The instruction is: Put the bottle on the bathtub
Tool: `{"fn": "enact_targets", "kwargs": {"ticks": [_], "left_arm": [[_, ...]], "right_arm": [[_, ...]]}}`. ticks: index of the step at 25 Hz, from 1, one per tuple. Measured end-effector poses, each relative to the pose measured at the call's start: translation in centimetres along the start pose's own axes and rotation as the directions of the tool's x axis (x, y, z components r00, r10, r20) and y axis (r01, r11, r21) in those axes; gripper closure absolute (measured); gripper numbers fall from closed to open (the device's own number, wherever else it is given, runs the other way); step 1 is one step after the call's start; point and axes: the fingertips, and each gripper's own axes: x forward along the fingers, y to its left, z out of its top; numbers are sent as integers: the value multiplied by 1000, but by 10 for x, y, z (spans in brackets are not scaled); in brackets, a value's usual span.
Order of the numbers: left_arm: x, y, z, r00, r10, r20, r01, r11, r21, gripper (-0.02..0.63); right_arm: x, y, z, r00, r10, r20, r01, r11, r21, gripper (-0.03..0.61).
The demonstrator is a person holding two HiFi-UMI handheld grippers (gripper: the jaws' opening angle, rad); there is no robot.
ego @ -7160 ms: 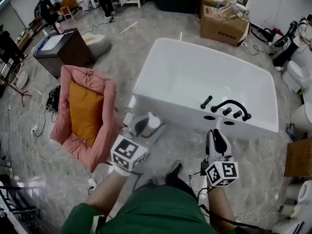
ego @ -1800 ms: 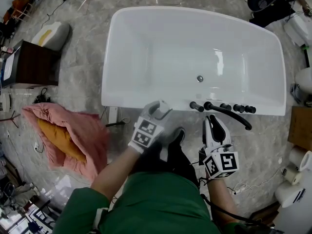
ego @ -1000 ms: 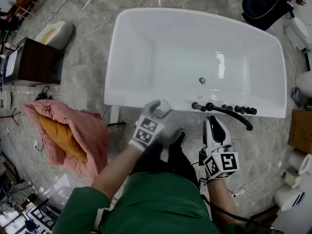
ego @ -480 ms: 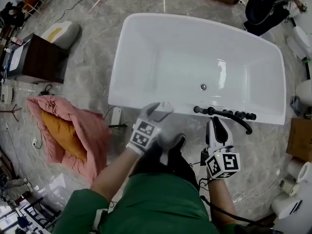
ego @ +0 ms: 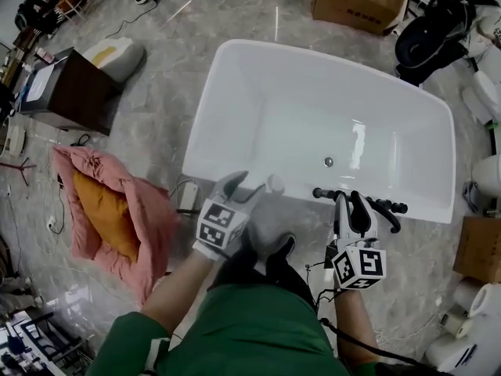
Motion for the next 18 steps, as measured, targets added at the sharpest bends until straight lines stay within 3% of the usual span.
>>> {"fn": "enact_targets", "kwargs": {"ticks": [12, 18], "left_arm": [[-56, -15, 97, 983, 17, 185, -17, 1000, -4, 405], [-82, -18, 133, 968, 15, 250, -26, 999, 41, 407]], "right_arm": [[-17, 20, 45, 996, 39, 76, -37, 999, -34, 460], [-26, 36, 76, 990, 53, 131, -43, 996, -73, 460]]}}
